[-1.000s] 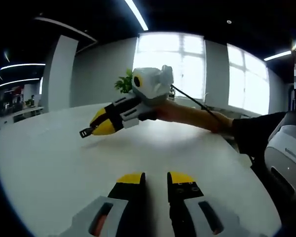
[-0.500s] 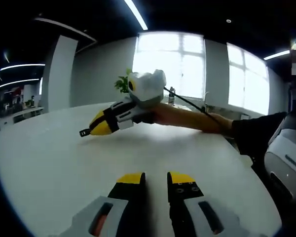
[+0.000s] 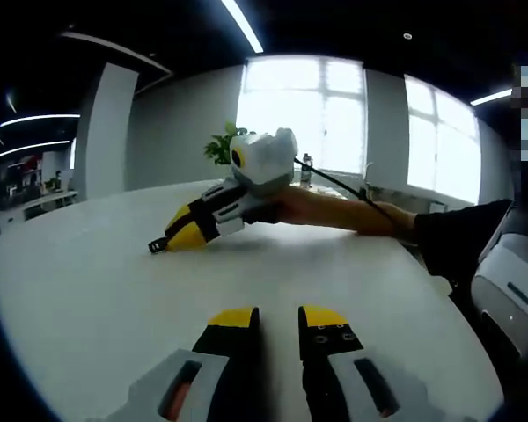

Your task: Snap the two parts of the plastic buckle together until the buckle closes and remains connected.

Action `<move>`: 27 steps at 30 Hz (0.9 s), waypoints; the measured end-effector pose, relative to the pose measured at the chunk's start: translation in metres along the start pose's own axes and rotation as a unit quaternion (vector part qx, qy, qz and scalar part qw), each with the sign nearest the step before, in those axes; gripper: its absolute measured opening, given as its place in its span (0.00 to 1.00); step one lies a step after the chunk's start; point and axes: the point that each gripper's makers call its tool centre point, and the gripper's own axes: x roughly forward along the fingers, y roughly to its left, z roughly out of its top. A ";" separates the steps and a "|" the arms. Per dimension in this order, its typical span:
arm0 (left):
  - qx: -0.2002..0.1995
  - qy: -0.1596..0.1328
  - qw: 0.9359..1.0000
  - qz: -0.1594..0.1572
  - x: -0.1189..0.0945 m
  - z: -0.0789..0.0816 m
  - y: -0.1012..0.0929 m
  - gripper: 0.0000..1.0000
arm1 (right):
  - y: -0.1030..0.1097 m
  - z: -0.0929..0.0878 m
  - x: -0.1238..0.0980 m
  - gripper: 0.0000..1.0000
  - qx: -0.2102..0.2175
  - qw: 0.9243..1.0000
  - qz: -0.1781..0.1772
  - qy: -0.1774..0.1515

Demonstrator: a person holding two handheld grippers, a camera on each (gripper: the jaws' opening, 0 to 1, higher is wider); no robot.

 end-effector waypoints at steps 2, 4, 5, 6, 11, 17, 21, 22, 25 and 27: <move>0.001 0.001 1.000 0.000 0.000 -0.001 0.000 0.17 | -0.001 -0.001 0.000 0.12 0.001 1.000 -0.001 0.001; 0.002 0.001 1.000 0.000 0.000 -0.001 -0.001 0.17 | -0.001 -0.001 0.000 0.12 0.000 1.000 -0.001 0.002; 0.002 0.001 1.000 0.000 0.000 -0.001 -0.001 0.17 | -0.001 -0.001 0.000 0.12 0.000 1.000 -0.002 0.002; 0.002 0.001 1.000 0.000 0.000 -0.001 -0.001 0.17 | -0.001 -0.001 0.000 0.12 0.001 1.000 -0.002 0.002; 0.002 0.002 1.000 0.000 0.000 -0.002 -0.001 0.17 | 0.001 -0.003 0.000 0.12 0.004 1.000 0.002 0.004; 0.003 0.002 1.000 0.000 0.000 -0.002 -0.001 0.17 | 0.000 -0.004 0.000 0.12 0.005 1.000 0.001 0.007; 0.003 0.003 1.000 0.000 0.000 -0.002 -0.001 0.17 | -0.001 -0.004 -0.001 0.12 0.005 1.000 -0.002 0.009; 0.003 0.003 1.000 0.001 0.000 -0.002 -0.001 0.17 | -0.001 -0.004 -0.001 0.12 0.005 1.000 -0.002 0.009; 0.003 0.003 1.000 0.000 0.000 -0.002 -0.001 0.17 | -0.001 -0.004 -0.001 0.12 0.005 1.000 -0.001 0.009; 0.004 0.003 1.000 0.000 0.000 -0.002 -0.001 0.17 | -0.001 -0.004 -0.001 0.12 0.005 1.000 -0.003 0.010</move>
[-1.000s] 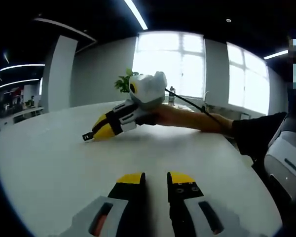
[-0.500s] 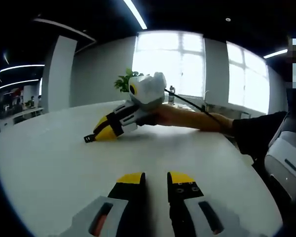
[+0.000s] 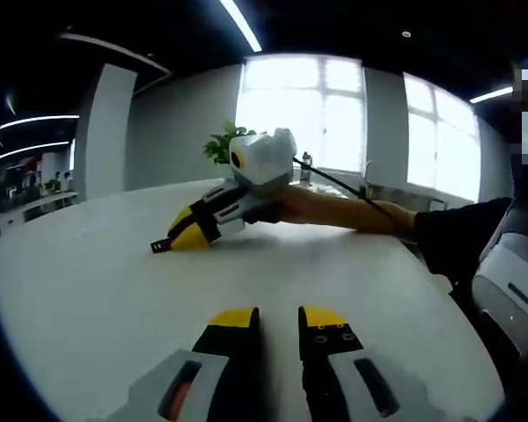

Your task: Snap the two parts of the plastic buckle together until the buckle closes and remains connected.

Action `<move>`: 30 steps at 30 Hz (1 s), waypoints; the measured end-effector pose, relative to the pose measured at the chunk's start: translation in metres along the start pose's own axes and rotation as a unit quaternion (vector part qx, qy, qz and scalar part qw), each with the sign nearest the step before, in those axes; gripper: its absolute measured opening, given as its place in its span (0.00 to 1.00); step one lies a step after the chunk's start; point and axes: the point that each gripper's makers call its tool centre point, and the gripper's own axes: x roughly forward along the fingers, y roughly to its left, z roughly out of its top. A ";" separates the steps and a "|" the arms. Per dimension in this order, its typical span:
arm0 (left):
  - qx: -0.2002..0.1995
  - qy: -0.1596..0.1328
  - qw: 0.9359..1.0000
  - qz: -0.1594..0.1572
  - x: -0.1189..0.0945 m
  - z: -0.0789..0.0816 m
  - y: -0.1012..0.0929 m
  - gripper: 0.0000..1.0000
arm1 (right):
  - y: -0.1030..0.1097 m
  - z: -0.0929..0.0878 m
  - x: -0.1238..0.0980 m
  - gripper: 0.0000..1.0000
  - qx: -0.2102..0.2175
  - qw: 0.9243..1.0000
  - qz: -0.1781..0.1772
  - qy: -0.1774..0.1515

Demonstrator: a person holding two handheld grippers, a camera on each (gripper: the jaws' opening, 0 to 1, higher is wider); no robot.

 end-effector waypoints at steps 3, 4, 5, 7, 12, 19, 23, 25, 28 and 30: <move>0.000 0.001 1.000 0.000 0.000 0.000 0.000 0.17 | -0.001 0.000 0.000 0.12 0.001 1.000 -0.002 0.000; 0.001 0.001 1.000 0.000 0.000 0.000 0.000 0.17 | -0.001 -0.001 0.000 0.12 0.001 1.000 -0.003 0.001; 0.001 0.001 1.000 0.000 0.000 0.000 0.000 0.17 | -0.002 -0.001 -0.001 0.12 0.001 1.000 -0.003 0.001; 0.003 0.002 1.000 0.001 0.000 0.000 0.000 0.17 | -0.002 -0.001 -0.001 0.12 0.000 1.000 -0.005 0.002; 0.003 0.003 1.000 0.001 0.000 0.000 0.000 0.17 | -0.006 -0.002 -0.001 0.12 0.001 1.000 -0.011 0.005; 0.004 0.003 1.000 0.001 0.001 0.000 0.000 0.17 | -0.008 -0.003 -0.002 0.12 0.001 1.000 -0.016 0.006; 0.004 0.003 1.000 0.001 0.001 0.000 0.000 0.17 | -0.008 -0.003 -0.002 0.12 0.002 1.000 -0.016 0.006; 0.004 0.003 1.000 0.001 0.001 0.000 0.000 0.17 | -0.008 -0.003 -0.002 0.12 0.001 1.000 -0.015 0.006; 0.004 0.003 1.000 0.001 0.001 0.000 0.000 0.17 | -0.008 -0.003 -0.002 0.12 0.002 1.000 -0.014 0.006; 0.004 0.003 1.000 0.001 0.001 0.000 0.000 0.17 | -0.008 -0.003 -0.002 0.12 0.003 1.000 -0.014 0.006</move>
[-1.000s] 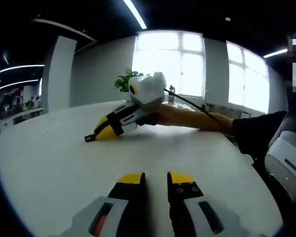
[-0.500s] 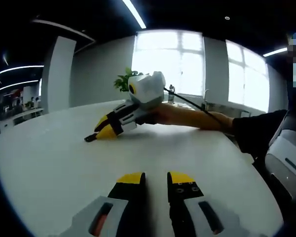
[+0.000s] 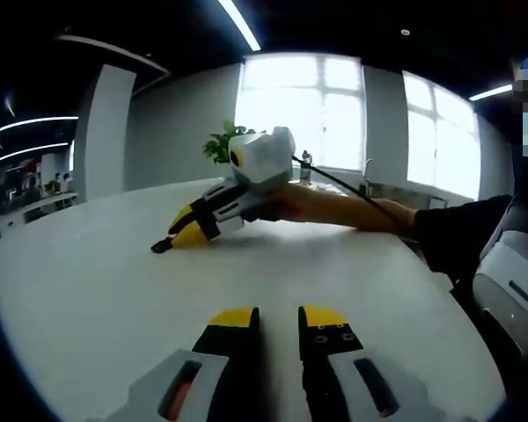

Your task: Snap the two parts of the plastic buckle together until the buckle closes and remains connected.

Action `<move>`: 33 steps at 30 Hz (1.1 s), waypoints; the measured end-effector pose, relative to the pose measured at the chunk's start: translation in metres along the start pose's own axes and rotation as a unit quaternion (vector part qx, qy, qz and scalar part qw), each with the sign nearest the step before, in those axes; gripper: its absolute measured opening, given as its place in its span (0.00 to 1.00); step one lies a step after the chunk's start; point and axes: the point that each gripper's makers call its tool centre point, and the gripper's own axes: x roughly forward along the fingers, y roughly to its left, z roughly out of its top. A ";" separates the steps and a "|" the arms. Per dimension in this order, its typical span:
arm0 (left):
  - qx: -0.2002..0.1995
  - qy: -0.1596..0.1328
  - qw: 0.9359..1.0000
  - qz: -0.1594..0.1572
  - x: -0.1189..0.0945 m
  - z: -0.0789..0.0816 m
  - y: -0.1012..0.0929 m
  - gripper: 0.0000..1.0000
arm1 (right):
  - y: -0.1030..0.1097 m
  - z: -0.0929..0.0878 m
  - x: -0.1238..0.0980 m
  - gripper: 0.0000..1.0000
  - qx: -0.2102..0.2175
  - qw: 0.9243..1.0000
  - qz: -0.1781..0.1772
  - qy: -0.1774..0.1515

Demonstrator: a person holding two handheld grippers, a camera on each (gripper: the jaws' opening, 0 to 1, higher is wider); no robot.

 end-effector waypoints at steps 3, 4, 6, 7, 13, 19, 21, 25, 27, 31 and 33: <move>0.000 -0.001 1.000 0.001 0.000 0.000 0.000 0.17 | 0.000 0.000 -0.001 0.12 0.000 1.000 -0.001 -0.001; 0.000 -0.001 1.000 0.002 0.000 0.000 0.001 0.17 | 0.000 0.000 -0.001 0.12 0.002 1.000 -0.001 -0.001; -0.002 -0.002 1.000 0.002 0.000 0.001 0.001 0.17 | 0.001 0.000 -0.001 0.12 0.003 1.000 0.000 -0.001; -0.003 -0.003 1.000 0.002 0.000 0.001 0.001 0.17 | 0.001 0.001 -0.002 0.12 0.005 1.000 0.001 -0.001; -0.005 -0.004 1.000 0.009 -0.001 0.001 0.004 0.17 | 0.004 0.006 -0.005 0.13 0.012 1.000 0.005 -0.011; -0.013 -0.008 1.000 0.012 -0.002 0.003 0.007 0.17 | 0.005 0.011 -0.008 0.13 0.021 1.000 0.007 -0.019; -0.013 -0.008 1.000 0.013 -0.003 0.003 0.007 0.17 | 0.006 0.011 -0.009 0.13 0.022 1.000 0.007 -0.020; -0.015 -0.009 1.000 0.015 -0.003 0.003 0.008 0.17 | 0.007 0.011 -0.009 0.13 0.027 0.999 0.009 -0.020; -0.016 -0.009 1.000 0.017 -0.003 0.003 0.009 0.17 | 0.007 0.011 -0.009 0.13 0.028 0.999 0.010 -0.019; -0.021 -0.011 1.000 0.020 -0.004 0.003 0.010 0.17 | 0.009 0.013 -0.010 0.12 0.032 0.999 0.013 -0.022; -0.021 -0.011 1.000 0.021 -0.004 0.003 0.010 0.17 | 0.010 0.014 -0.011 0.12 0.034 0.999 0.014 -0.021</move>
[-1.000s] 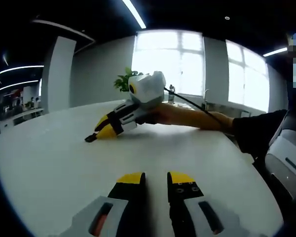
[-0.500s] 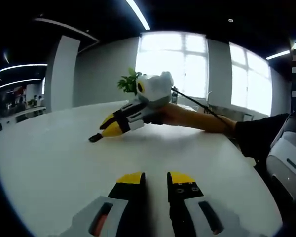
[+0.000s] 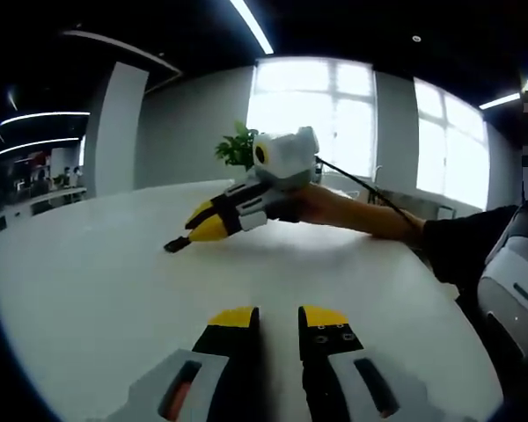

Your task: Snap the two parts of the plastic buckle together until the buckle closes and remains connected.

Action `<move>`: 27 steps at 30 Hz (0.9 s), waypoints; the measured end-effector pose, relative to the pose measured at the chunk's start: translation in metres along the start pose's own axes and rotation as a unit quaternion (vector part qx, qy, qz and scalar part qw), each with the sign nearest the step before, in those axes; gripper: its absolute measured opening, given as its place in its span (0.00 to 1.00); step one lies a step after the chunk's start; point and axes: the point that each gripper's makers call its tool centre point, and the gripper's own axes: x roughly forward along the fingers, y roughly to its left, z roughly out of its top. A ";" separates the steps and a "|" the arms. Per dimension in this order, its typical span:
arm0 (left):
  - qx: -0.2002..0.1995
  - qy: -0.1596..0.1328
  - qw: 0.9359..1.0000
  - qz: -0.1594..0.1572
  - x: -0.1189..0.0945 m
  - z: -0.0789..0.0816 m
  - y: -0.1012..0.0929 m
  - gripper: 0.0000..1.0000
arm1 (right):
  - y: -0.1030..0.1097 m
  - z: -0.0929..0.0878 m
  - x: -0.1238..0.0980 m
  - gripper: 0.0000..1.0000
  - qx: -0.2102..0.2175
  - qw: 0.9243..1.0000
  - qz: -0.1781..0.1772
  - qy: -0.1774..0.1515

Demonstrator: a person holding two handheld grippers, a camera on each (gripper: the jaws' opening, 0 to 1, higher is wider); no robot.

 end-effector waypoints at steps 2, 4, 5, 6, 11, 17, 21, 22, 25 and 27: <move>0.001 0.001 1.000 0.001 0.000 0.000 0.000 0.17 | 0.000 0.000 -0.001 0.12 0.004 1.000 -0.001 0.003; 0.000 0.002 1.000 0.002 -0.001 0.000 0.000 0.17 | 0.002 -0.001 -0.001 0.12 0.009 1.000 0.003 0.005; 0.001 0.001 1.000 0.003 -0.002 0.001 0.000 0.17 | 0.004 -0.001 -0.001 0.12 0.009 1.000 0.005 0.006; 0.002 -0.001 1.000 0.005 -0.002 0.002 0.001 0.17 | 0.004 -0.001 -0.001 0.12 0.011 1.000 0.006 0.008; 0.002 0.000 1.000 0.015 -0.005 0.003 0.005 0.17 | 0.008 0.000 -0.001 0.12 0.004 1.000 0.009 0.012; 0.001 0.000 1.000 0.031 -0.009 0.005 0.011 0.17 | 0.013 0.007 -0.005 0.12 0.006 1.000 0.013 0.006; 0.007 -0.001 0.999 0.050 -0.015 0.010 0.017 0.17 | 0.017 0.010 -0.007 0.12 0.005 1.000 0.018 0.007; 0.006 -0.001 0.998 0.055 -0.016 0.010 0.018 0.17 | 0.018 0.010 -0.007 0.13 0.008 1.000 0.019 0.010; 0.010 0.000 0.998 0.064 -0.019 0.012 0.022 0.17 | 0.023 0.012 -0.008 0.13 0.014 1.000 0.025 0.012; 0.014 0.001 0.997 0.071 -0.021 0.013 0.024 0.17 | 0.029 0.014 -0.009 0.13 0.008 0.999 0.033 0.011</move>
